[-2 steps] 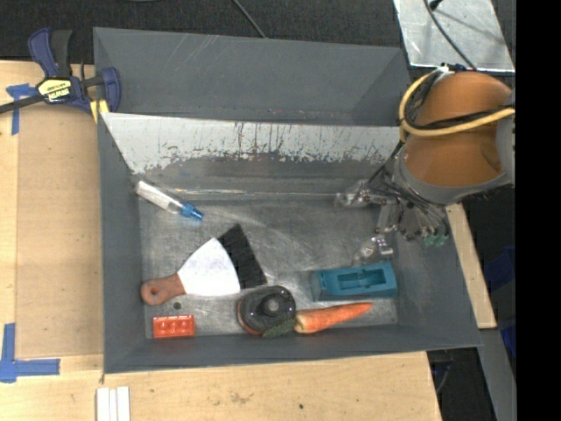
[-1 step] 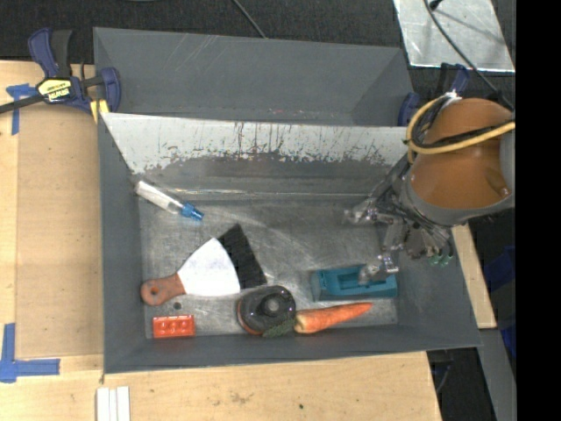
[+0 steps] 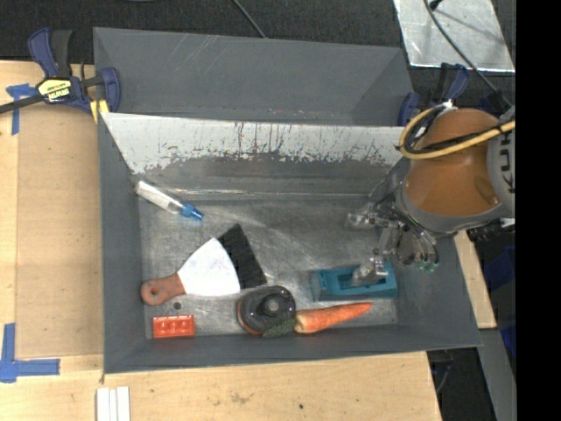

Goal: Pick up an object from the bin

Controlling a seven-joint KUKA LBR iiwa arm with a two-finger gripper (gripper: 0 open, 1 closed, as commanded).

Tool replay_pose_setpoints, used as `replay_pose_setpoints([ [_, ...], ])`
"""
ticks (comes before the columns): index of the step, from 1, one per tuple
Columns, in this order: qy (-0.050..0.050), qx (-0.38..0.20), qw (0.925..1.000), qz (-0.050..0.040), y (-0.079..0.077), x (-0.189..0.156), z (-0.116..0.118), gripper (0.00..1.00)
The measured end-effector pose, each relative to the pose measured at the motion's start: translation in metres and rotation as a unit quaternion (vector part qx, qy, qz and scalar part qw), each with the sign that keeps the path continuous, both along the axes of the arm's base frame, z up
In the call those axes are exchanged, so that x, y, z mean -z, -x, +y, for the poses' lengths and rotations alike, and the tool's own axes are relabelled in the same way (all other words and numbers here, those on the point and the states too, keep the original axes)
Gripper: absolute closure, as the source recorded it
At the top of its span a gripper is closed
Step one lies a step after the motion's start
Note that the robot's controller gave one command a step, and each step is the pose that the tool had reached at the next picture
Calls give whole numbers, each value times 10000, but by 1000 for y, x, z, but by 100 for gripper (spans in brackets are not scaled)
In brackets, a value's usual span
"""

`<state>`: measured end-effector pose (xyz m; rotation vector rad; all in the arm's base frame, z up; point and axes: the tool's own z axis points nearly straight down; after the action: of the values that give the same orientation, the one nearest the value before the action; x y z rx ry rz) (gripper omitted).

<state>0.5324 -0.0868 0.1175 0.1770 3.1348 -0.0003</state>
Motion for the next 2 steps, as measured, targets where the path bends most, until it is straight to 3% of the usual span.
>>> replay_pose_setpoints([
  [1, 9, -1291, 9916, -48, 2, 17, 0, 0],
  [2, -20, -2338, 9720, 215, -4, 39, -5, 100],
])
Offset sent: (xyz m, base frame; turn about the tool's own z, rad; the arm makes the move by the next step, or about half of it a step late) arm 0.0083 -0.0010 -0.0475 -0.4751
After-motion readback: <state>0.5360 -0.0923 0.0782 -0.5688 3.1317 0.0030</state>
